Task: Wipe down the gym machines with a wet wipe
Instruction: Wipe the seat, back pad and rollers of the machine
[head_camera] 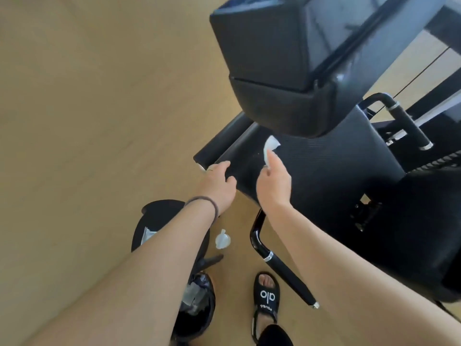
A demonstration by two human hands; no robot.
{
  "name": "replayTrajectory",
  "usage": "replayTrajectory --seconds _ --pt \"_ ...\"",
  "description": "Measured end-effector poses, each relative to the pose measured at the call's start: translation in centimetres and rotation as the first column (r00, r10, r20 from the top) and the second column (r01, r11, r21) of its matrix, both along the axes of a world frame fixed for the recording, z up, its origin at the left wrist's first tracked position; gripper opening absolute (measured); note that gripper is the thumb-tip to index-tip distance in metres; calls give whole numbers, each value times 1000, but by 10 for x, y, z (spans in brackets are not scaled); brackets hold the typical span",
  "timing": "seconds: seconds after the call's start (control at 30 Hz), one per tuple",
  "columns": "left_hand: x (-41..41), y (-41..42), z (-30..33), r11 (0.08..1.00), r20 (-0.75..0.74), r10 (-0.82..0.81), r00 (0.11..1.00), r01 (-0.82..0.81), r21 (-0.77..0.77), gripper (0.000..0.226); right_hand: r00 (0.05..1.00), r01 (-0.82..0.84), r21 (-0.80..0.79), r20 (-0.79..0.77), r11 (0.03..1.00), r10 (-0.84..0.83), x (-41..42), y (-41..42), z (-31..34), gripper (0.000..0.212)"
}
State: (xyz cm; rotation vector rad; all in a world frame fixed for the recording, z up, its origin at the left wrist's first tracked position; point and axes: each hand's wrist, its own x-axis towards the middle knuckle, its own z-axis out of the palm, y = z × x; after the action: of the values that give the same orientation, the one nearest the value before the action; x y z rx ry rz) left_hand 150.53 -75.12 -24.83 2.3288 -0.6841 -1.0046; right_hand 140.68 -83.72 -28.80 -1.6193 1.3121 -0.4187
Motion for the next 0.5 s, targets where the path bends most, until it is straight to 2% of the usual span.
replayTrajectory --seconds 0.03,0.1,0.17,0.23,0.3,0.33,0.43,0.5 --pt "7 0 -7 1000 32 -13 999 13 0 49 986 -139 -80 -100 987 131 13 6 -13 42" --pt "21 3 -21 999 66 -47 997 47 -7 50 884 -385 -164 -347 908 312 31 22 -43 60" --pt "34 11 -37 992 88 -119 989 121 -22 49 809 -486 -223 -481 845 339 39 43 -67 71" --pt "47 17 -53 975 132 -209 969 217 -45 47 769 -560 -323 -546 763 333 40 60 -81 69" --pt "61 15 -66 952 202 -262 944 287 -107 42 771 -573 -409 -564 710 297 38 55 -93 65" --pt "67 13 -69 942 240 -272 932 309 -133 39 786 -551 -424 -552 719 278 39 44 -96 62" --pt "83 1 -73 913 326 -321 889 382 -143 26 852 -372 -334 -493 866 176 53 -6 -88 61" --pt "90 -7 -74 898 358 -361 861 424 -113 16 886 -278 -290 -446 916 128 67 -16 -81 61"
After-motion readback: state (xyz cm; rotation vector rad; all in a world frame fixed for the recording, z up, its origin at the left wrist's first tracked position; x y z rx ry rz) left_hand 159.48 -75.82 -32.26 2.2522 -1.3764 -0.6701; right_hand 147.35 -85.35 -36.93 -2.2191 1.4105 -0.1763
